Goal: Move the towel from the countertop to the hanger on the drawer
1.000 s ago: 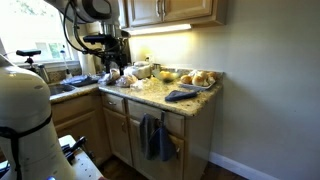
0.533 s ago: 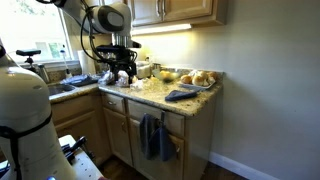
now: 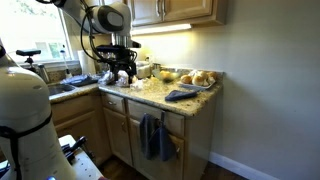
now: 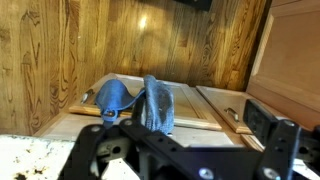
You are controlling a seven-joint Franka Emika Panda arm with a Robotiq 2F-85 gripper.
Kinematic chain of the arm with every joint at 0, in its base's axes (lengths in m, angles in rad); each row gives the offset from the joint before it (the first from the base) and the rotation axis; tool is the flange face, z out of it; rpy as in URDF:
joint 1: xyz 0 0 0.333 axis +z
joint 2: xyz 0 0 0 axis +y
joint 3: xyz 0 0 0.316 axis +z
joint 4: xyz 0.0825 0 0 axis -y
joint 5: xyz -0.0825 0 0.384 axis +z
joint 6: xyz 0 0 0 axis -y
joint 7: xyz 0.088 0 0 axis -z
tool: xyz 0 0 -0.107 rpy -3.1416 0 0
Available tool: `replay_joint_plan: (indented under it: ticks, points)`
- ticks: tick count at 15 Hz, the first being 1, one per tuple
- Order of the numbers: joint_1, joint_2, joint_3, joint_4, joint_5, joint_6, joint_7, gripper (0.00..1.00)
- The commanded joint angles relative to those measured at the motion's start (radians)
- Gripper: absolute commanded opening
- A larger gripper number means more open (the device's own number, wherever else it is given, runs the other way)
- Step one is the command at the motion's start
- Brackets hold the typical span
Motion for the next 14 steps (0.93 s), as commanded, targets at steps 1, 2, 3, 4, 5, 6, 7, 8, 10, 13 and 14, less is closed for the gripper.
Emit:
replay_joint_plan:
  ticks: [1,2,3,4,5,6,7,8,10,13,14]
  points:
    - [-0.010,0.031,-0.021,0.012,-0.025,0.035,-0.043,1.00]
    - [-0.013,0.041,-0.029,0.016,-0.032,0.050,-0.061,1.00]
    - [-0.021,0.055,-0.036,0.022,-0.050,0.070,-0.076,1.00]
    - [-0.026,0.067,-0.044,0.029,-0.067,0.095,-0.091,1.00]
    - [-0.033,0.085,-0.054,0.038,-0.079,0.121,-0.102,1.00]
    - [-0.039,0.104,-0.065,0.047,-0.085,0.150,-0.118,1.00]
    - [-0.046,0.129,-0.075,0.061,-0.087,0.179,-0.125,1.00]
    - [-0.054,0.150,-0.081,0.074,-0.088,0.203,-0.120,1.00]
    - [-0.068,0.209,-0.094,0.108,-0.074,0.255,-0.107,1.00]
    - [-0.083,0.303,-0.102,0.162,-0.071,0.340,-0.097,1.00]
    - [-0.086,0.330,-0.104,0.177,-0.068,0.364,-0.103,1.00]
